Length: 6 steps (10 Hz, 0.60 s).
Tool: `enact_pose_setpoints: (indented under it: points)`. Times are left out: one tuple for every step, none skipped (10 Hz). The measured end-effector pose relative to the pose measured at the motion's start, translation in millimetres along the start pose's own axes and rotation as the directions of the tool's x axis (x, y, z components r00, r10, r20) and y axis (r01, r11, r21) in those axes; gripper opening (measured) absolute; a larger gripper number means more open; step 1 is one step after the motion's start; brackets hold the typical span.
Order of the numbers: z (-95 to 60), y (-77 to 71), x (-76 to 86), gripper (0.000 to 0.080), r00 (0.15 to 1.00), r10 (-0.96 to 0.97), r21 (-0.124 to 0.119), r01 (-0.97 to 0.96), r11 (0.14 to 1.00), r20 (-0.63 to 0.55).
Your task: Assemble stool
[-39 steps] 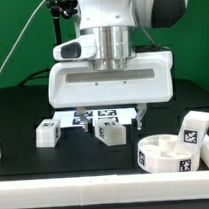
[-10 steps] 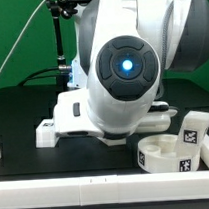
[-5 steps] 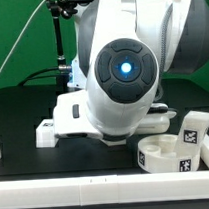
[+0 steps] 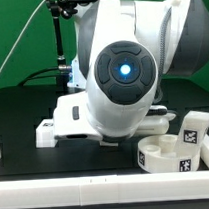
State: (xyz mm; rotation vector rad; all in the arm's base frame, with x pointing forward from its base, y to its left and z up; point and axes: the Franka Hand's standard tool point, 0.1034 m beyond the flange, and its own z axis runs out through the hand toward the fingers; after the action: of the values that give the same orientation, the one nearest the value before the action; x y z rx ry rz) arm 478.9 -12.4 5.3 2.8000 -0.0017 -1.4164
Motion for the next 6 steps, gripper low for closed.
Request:
enact_pose_setpoints:
  points:
    - [-5.2,2.0,0.0,0.0324,1.000,-0.016,0.003,0.016,1.000,-0.010]
    - [-12.1,3.6,-2.0,0.0324,1.000,-0.017,0.007,0.017,1.000,-0.015]
    - [-23.9,3.6,-7.9,0.0324,1.000,-0.022,0.012,0.023,1.000,-0.021]
    - [-36.3,2.0,-16.4,0.0324,1.000,-0.025,0.016,0.026,1.000,-0.018]
    - [-49.7,-1.4,-23.4,0.0325,1.000,-0.027,0.017,0.027,0.999,-0.016]
    - [-57.1,-2.5,-23.8,0.0325,0.999,-0.026,0.016,0.027,1.000,-0.029]
